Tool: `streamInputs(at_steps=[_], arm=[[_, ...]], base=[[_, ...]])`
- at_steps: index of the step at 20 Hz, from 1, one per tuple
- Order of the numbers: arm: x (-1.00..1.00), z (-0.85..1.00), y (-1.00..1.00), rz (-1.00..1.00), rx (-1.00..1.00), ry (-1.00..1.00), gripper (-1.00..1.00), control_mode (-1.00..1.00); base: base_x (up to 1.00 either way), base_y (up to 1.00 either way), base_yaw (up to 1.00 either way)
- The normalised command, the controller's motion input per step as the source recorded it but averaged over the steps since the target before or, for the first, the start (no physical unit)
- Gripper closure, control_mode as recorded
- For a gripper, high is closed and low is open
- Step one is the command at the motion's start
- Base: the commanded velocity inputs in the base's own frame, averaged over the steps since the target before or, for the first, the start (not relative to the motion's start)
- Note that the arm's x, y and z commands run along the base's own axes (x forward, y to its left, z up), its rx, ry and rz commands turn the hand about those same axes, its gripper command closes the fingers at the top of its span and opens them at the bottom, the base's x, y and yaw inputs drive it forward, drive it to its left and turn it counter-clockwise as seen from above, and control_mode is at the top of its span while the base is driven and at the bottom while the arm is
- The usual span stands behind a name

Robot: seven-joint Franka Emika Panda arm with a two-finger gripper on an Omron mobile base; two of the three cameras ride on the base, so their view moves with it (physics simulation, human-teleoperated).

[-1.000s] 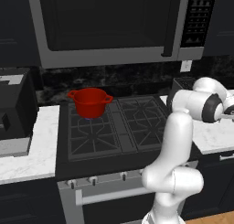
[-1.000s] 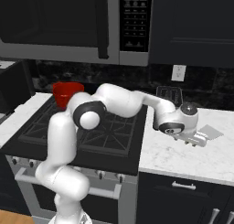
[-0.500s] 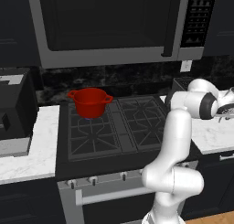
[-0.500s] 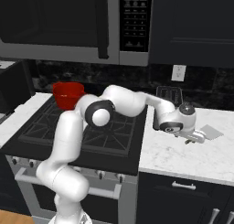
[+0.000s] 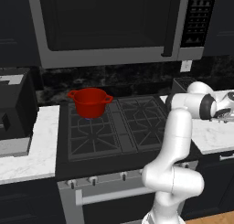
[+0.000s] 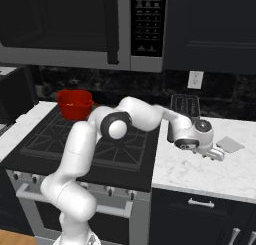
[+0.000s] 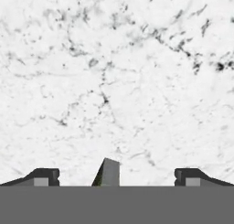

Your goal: Put the squash and garlic in the pot. Retrieve the spatula and lightly stir the vegetables in the pot.

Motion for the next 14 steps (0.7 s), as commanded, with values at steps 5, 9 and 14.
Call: streamInputs(at_steps=[5, 9, 14], arm=[[0.09, -0.08, 0.00, -0.14, 0.00, 0.00, -1.00, -1.00], [0.27, -0.01, 0.00, -0.12, 0.00, 0.00, -1.00, -1.00], [0.43, 0.00, 0.00, -0.10, 0.00, -0.02, -1.00, -1.00]], base=[[0.00, 0.00, 0.00], [0.00, 0.00, 0.00], [0.00, 0.00, 0.00]])
